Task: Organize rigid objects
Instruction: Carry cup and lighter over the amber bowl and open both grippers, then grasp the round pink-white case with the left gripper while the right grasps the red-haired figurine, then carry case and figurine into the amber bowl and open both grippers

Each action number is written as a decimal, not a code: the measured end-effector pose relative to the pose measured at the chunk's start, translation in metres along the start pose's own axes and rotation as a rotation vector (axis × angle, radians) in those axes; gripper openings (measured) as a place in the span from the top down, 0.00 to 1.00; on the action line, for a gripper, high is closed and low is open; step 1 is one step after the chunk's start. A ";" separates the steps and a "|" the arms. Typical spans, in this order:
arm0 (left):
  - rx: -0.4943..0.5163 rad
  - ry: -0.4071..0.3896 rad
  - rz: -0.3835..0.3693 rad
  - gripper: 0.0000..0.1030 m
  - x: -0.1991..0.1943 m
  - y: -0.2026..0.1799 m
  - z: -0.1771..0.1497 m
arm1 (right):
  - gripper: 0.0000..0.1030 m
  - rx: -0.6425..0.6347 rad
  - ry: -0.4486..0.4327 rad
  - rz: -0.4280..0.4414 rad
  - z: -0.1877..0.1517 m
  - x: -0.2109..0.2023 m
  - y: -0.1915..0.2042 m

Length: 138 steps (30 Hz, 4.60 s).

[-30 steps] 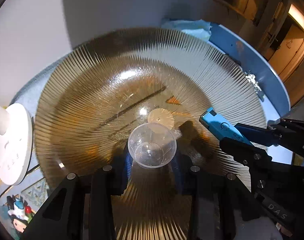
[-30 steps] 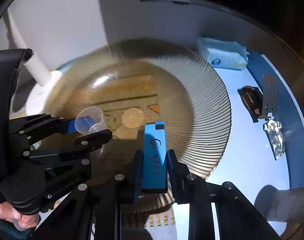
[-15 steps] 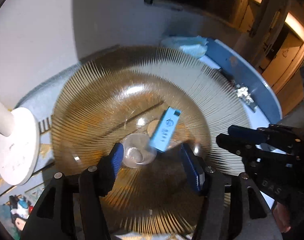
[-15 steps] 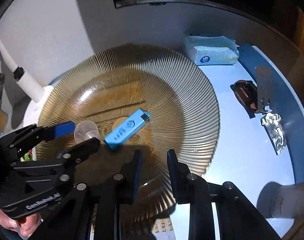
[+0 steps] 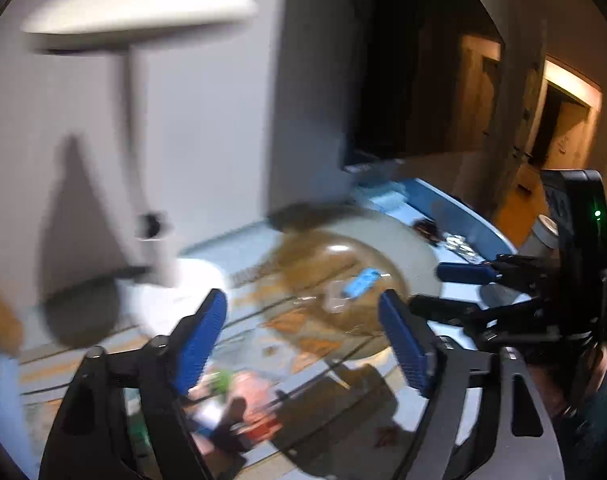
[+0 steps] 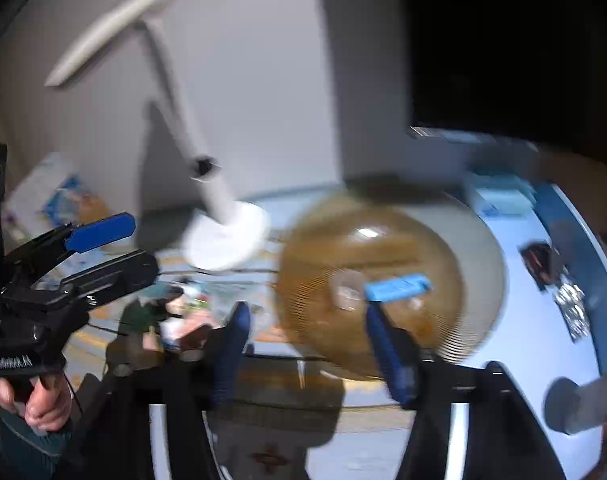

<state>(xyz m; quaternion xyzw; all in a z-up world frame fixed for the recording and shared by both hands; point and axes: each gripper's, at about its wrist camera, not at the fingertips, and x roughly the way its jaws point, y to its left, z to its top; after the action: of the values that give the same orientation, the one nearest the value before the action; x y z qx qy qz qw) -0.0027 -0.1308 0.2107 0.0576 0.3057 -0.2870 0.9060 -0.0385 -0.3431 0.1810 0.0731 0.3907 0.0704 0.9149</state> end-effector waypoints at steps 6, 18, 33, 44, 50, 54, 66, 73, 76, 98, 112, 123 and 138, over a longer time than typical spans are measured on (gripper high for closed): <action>-0.141 -0.013 0.168 0.18 -0.062 0.081 -0.047 | 0.41 -0.071 -0.034 0.147 -0.010 -0.003 0.062; -0.314 0.279 0.120 0.18 0.024 0.117 -0.184 | 0.41 -0.001 0.242 0.255 -0.082 0.120 0.095; -0.332 0.319 0.233 0.18 0.023 0.141 -0.204 | 0.53 -0.051 0.295 0.299 -0.084 0.162 0.123; -0.375 0.287 0.163 0.19 0.011 0.157 -0.202 | 0.53 -0.095 0.295 0.285 -0.124 0.128 0.125; -0.321 0.327 0.216 0.19 0.045 0.150 -0.194 | 0.53 -0.082 0.306 0.193 -0.110 0.144 0.119; -0.284 0.343 0.246 0.23 0.049 0.147 -0.192 | 0.52 -0.113 0.300 0.158 -0.108 0.154 0.128; -0.262 0.284 0.224 0.55 0.034 0.139 -0.190 | 0.67 -0.165 0.248 0.107 -0.116 0.149 0.136; -0.226 0.177 0.187 0.55 0.003 0.112 -0.161 | 0.67 -0.065 0.192 0.179 -0.108 0.112 0.111; -0.186 0.104 0.154 0.55 -0.009 0.091 -0.130 | 0.67 -0.041 0.117 0.166 -0.094 0.080 0.094; -0.036 0.256 -0.201 0.55 0.189 -0.091 -0.014 | 0.67 0.247 0.093 -0.143 -0.013 0.055 -0.115; 0.050 0.358 -0.232 0.41 0.239 -0.112 -0.024 | 0.67 0.230 0.215 -0.179 -0.025 0.102 -0.138; -0.052 0.146 -0.232 0.28 0.143 -0.056 0.009 | 0.57 0.290 0.074 -0.185 -0.011 0.053 -0.136; -0.137 -0.154 0.035 0.28 -0.068 0.047 -0.009 | 0.51 0.048 -0.063 0.006 0.005 -0.007 0.011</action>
<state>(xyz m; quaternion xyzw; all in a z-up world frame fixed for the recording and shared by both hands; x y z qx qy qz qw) -0.0251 -0.0567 0.2401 -0.0214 0.2528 -0.2531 0.9336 -0.0410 -0.3344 0.1913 0.0983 0.3633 0.0612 0.9245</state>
